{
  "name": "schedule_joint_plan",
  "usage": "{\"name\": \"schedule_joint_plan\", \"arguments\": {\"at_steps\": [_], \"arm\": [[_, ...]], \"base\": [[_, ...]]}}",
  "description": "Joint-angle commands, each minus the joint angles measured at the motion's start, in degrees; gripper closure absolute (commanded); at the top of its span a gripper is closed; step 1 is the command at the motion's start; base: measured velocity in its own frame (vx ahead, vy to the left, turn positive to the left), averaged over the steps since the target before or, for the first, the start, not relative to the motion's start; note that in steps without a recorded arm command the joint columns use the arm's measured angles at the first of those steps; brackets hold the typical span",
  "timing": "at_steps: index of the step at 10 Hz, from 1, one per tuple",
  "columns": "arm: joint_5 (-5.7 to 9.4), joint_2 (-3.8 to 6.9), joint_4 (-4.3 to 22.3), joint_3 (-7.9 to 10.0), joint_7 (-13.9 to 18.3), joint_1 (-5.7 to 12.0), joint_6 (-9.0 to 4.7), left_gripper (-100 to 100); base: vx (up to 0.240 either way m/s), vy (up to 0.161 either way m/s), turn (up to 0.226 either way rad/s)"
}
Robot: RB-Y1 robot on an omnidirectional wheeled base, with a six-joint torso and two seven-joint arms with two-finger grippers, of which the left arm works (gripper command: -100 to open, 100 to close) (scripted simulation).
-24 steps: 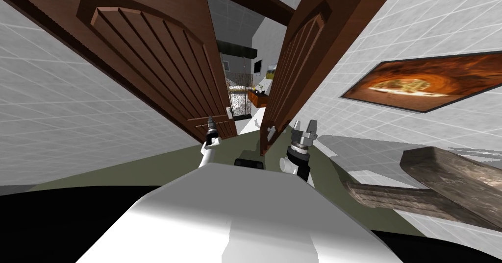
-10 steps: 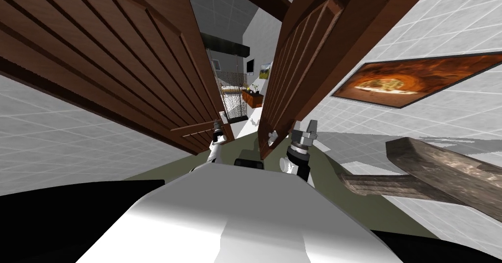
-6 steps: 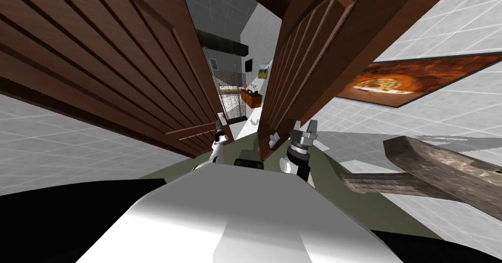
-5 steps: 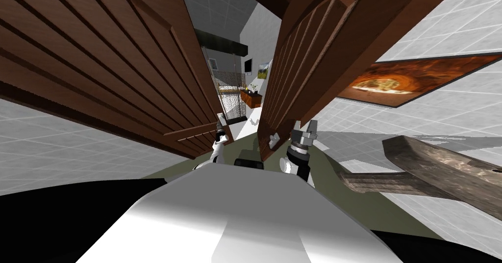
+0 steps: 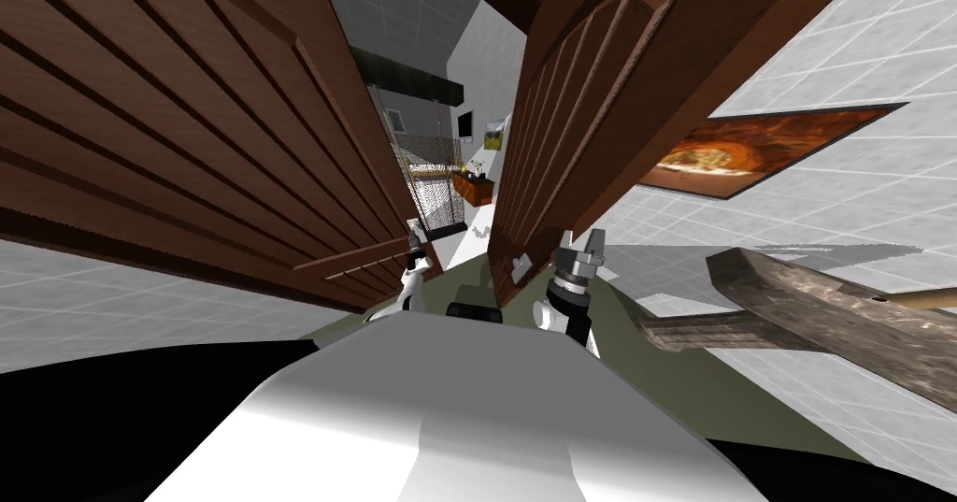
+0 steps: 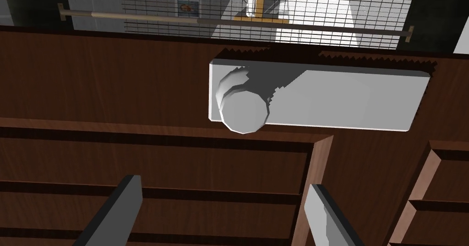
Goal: Pull the door open
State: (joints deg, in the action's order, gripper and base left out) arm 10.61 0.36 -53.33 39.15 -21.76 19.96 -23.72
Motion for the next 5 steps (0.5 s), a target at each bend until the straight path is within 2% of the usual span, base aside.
{"name": "schedule_joint_plan", "arguments": {"at_steps": [1,3,4,5], "arm": [[0.76,2.00,1.3,1.27,0.1,0.06,-0.56,-100],[1.41,3.29,2.3,2.36,0.1,0.08,-0.90,-100],[2.06,4.37,3.2,3.47,0.1,0.09,-1.25,-100],[2.37,4.82,3.7,4.00,0.1,0.10,-1.42,-100]], "base": [[0.037,0.040,-0.216],[0.053,0.052,-0.197],[0.072,0.062,-0.318],[0.082,0.089,-0.181]]}}
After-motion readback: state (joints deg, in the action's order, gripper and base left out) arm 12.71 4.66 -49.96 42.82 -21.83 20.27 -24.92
